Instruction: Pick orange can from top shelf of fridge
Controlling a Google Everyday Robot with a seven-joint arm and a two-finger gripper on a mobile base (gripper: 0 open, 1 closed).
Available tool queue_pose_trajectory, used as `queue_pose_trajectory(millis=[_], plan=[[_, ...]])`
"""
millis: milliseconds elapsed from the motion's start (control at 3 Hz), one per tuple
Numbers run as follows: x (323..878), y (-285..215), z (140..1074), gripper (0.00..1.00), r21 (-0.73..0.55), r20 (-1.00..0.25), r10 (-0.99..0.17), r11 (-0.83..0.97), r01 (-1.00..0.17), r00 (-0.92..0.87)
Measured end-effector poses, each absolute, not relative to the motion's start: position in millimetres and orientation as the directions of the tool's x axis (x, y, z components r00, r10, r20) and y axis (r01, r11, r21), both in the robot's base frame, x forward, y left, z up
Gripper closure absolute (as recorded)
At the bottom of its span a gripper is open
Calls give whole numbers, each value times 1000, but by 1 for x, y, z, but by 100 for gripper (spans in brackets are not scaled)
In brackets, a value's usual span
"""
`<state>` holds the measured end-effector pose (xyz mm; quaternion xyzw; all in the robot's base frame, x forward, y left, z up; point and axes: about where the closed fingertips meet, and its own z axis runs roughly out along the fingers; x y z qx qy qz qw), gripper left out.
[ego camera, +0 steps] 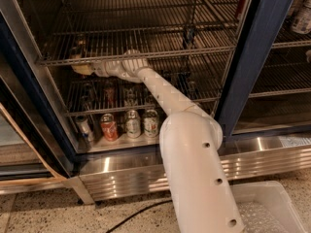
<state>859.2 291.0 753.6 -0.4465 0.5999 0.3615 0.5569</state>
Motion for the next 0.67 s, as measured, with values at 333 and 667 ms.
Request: queue_pose_trajectory(millis=[333,667], plan=[[854,286,758,100,-34,-997,-80,346,-938,6],[845,268,765,100,-10,-1000,-6,368,-930,8]])
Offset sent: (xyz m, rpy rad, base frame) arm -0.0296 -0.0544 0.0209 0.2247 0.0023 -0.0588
